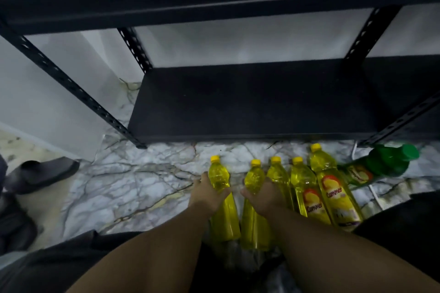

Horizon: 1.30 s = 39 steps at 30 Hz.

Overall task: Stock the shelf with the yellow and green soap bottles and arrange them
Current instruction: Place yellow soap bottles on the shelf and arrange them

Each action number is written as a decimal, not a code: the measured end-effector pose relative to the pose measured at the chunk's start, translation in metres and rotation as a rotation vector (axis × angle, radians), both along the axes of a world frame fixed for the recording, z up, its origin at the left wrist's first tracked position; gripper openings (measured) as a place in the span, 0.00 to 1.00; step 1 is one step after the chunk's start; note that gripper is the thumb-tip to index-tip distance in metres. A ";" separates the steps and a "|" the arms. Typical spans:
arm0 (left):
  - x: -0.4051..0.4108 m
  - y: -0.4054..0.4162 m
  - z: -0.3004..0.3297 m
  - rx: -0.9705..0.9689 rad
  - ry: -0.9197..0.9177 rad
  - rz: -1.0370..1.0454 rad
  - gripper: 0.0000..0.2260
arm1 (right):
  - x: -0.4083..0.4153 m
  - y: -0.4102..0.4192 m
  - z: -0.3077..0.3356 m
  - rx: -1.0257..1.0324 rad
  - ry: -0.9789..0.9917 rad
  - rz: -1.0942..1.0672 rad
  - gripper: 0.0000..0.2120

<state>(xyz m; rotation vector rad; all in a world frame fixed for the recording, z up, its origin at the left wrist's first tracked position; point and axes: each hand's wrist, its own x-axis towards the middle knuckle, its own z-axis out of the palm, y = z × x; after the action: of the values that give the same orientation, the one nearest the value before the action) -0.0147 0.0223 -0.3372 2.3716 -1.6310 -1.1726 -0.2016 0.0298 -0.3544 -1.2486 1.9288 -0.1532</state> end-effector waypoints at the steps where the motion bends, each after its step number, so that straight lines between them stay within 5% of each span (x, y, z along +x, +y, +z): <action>1: 0.000 0.002 -0.009 0.018 0.017 0.015 0.40 | 0.001 -0.001 -0.008 0.018 0.014 -0.020 0.40; 7: -0.002 0.004 -0.043 0.154 0.029 0.092 0.35 | 0.013 -0.015 -0.031 0.103 0.150 -0.071 0.33; 13: -0.001 0.003 -0.060 0.221 0.062 0.186 0.40 | 0.025 -0.021 -0.043 0.136 -0.034 -0.169 0.40; 21: 0.009 -0.004 -0.052 0.197 0.053 0.229 0.32 | 0.029 -0.027 -0.042 0.134 -0.138 -0.147 0.27; 32: 0.009 -0.011 0.036 -0.058 0.150 0.248 0.25 | 0.015 -0.033 0.037 -0.181 -0.408 -0.168 0.10; 39: -0.011 -0.006 0.121 -0.402 0.260 0.168 0.26 | -0.015 -0.038 0.123 -0.336 -0.542 -0.197 0.15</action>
<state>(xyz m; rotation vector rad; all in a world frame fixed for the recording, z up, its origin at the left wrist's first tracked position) -0.0257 0.0161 -0.2167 1.9711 -1.3970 -0.9653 -0.2164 -0.0079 -0.2314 -1.0757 1.5769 -0.8572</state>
